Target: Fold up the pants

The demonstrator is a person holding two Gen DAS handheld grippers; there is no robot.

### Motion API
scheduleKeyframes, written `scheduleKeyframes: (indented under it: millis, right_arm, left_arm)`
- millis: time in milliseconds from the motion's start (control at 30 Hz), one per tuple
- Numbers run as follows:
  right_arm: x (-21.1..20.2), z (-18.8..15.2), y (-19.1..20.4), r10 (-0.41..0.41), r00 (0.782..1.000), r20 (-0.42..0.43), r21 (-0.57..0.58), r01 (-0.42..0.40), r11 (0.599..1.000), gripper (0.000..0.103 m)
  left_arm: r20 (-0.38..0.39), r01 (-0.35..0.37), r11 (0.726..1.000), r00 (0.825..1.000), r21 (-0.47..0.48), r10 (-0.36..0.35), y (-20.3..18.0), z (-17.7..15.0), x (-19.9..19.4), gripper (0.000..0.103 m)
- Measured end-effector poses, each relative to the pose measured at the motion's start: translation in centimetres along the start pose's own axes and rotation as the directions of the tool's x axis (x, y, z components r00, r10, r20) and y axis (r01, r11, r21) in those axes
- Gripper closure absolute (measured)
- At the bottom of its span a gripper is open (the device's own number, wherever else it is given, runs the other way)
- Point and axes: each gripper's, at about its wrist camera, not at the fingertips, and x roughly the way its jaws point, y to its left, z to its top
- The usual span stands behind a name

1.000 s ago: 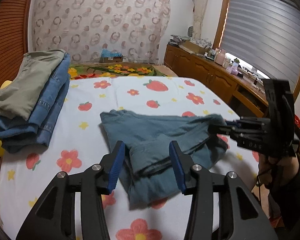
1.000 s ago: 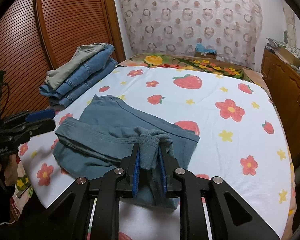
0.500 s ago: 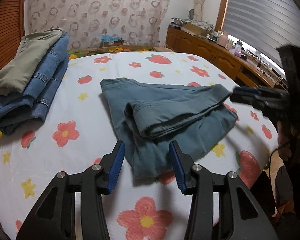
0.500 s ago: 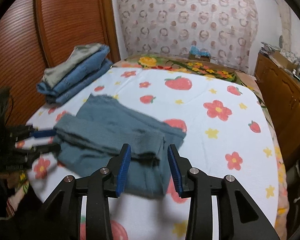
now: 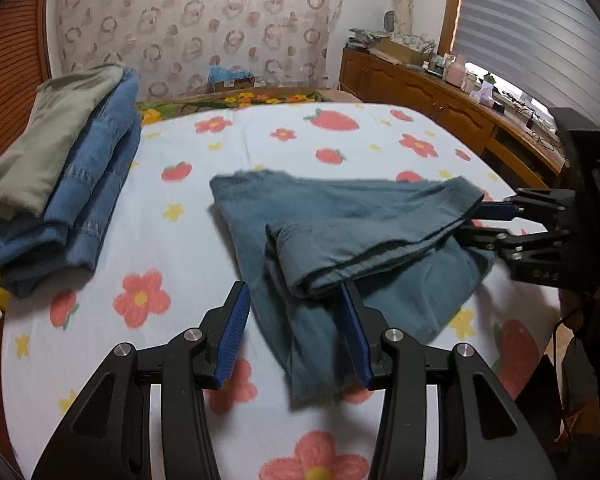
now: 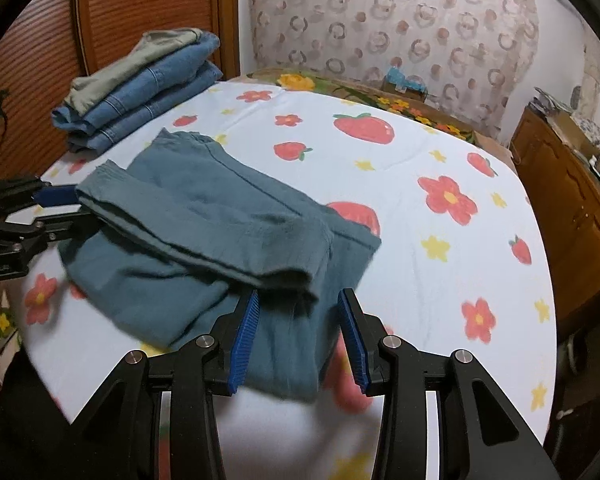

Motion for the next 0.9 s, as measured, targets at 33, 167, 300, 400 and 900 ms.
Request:
scheduleKeyframes:
  millis: [33,167,300,400,900]
  right_arm:
    - [0.3,0.4,0.1,-0.004,1.000,-0.009,-0.009,0.004,1.000,0.061]
    - [1.0,1.9,-0.1,-0.036,0.999,-0.005,-0.026,0.036,0.999,0.061]
    - [0.9,3.2,-1.1,-0.072,0.996,0.053,0.025,0.071,0.997,0.061]
    - [0.8,3.8,-2.3,-0.081,0.994,0.079,0.085,0.074,0.994,0.061]
    - [0.7,3.0,-3.4,0.005,0.996,0.089,0.094,-0.013,0.995,0.061]
  left_arm:
    - [0.004,-0.002,1.000,1.000,0.009,0.002,-0.1,0.4,-0.1,0.056]
    - [0.030,-0.016,1.000,0.999,0.002,0.016,0.2,1.9,-0.2,0.056]
    - [0.062,-0.061,0.997,0.996,-0.046,0.064,1.2,3.0,-0.1,0.056]
    - [0.077,-0.030,0.996,0.996,-0.081,0.037,1.9,2.9,-0.4,0.056]
    - [0.061,0.032,0.999,0.998,-0.025,-0.031,0.2,1.4,-1.1,0.056]
